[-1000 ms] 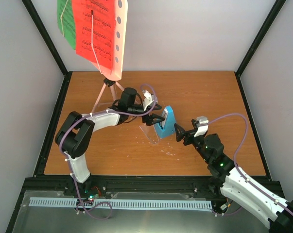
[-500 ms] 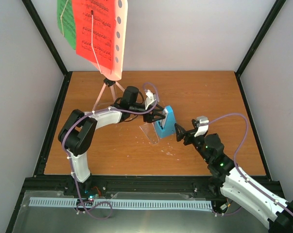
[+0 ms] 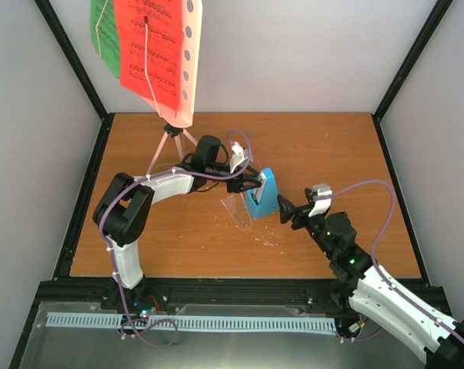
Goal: Pack up the instrument practice props
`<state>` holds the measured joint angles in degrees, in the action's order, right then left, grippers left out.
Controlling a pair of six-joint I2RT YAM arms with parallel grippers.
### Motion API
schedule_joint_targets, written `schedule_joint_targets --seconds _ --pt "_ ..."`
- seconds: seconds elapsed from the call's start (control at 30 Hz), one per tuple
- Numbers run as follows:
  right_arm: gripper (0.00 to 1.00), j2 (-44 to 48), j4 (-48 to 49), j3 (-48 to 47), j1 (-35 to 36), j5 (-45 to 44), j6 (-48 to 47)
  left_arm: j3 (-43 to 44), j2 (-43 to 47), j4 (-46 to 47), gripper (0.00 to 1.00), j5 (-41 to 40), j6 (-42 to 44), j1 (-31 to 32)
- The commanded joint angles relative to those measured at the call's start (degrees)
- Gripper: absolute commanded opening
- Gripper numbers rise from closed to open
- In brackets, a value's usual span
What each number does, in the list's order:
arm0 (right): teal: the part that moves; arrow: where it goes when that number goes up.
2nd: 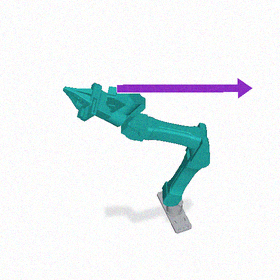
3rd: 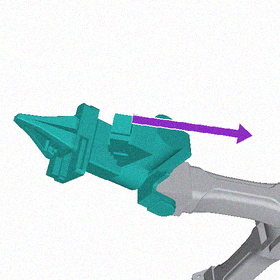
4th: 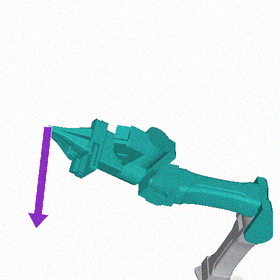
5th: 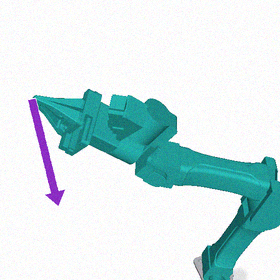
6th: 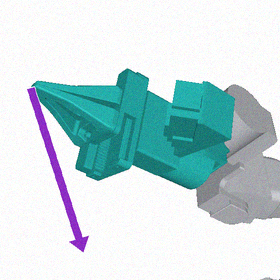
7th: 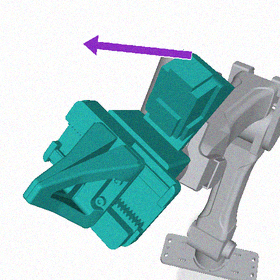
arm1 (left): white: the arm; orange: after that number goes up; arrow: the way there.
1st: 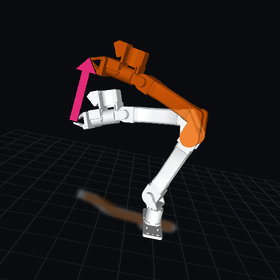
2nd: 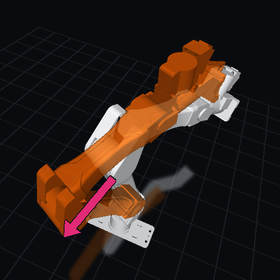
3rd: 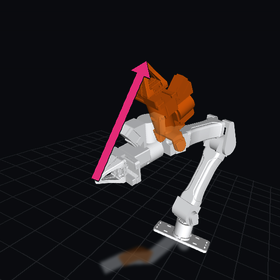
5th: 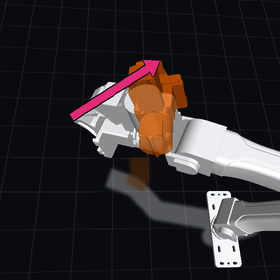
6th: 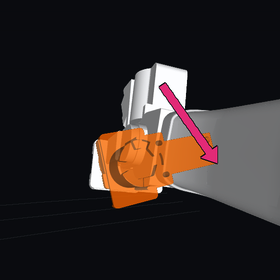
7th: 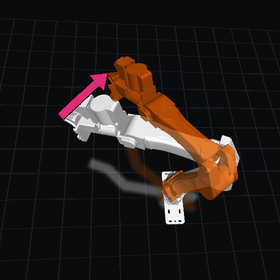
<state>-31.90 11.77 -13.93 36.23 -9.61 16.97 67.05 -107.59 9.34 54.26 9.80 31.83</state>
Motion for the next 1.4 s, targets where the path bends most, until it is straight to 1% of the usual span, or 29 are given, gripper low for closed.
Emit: schedule_joint_targets --seconds 0.0,0.1,0.23,0.27,0.4,0.53,0.57,0.67,0.73,0.8,0.93,1.03,1.13,1.37 --pt "1.0 0.9 -0.2 -0.1 -0.4 -0.5 -0.2 2.2 -0.2 -0.6 0.44 2.3 1.8 0.2" --pt "1.0 1.0 -0.4 -0.1 -0.4 -0.8 -0.2 2.3 -0.2 -0.8 0.42 2.4 1.8 0.2" --pt "1.0 1.2 -0.7 0.0 -0.4 -0.9 -0.2 2.4 -0.3 -0.9 0.43 2.5 1.8 0.2" --pt "1.0 1.2 -0.6 0.0 -0.4 -0.9 -0.2 2.4 -0.3 -0.9 0.44 2.5 1.7 0.2" --pt "1.0 1.2 -0.9 -0.1 -0.4 -1.0 -0.2 2.1 0.3 -0.6 0.55 2.6 1.0 0.2" --pt "1.0 1.4 -1.5 -0.3 -0.4 -1.4 -0.1 -0.7 2.3 2.9 0.76 2.6 -2.7 0.2" --pt "1.0 1.4 -1.8 -0.3 -0.4 -1.6 0.0 -2.4 3.2 5.1 0.79 2.2 -4.7 0.2" --pt "1.0 1.9 -2.4 -0.2 -0.4 -2.3 0.1 -11.0 7.3 15.0 0.83 1.0 -11.7 0.6" --pt "1.0 2.5 -2.2 0.1 -0.5 -2.4 0.2 -15.4 9.9 19.3 0.85 -1.3 -14.3 0.7" --pt "1.0 2.8 -2.0 0.5 -0.6 -2.4 0.6 -17.0 10.9 19.4 0.86 -3.1 -15.1 0.8" --pt "1.0 2.6 -1.7 0.8 -0.6 -1.9 1.5 -16.4 9.9 14.9 0.87 -6.8 -15.7 0.8" --pt "1.0 2.3 -2.3 0.6 -0.6 -3.1 2.4 -15.8 7.2 13.3 0.87 -6.9 -17.3 0.8" --pt "1.0 1.7 -3.7 0.6 -0.6 -5.8 4.1 -13.6 4.2 10.9 0.87 -5.4 -18.3 0.9" --pt "1.0 1.3 -3.8 0.6 -0.7 -5.9 4.8 -12.5 2.5 11.3 0.87 -4.1 -17.7 0.9"
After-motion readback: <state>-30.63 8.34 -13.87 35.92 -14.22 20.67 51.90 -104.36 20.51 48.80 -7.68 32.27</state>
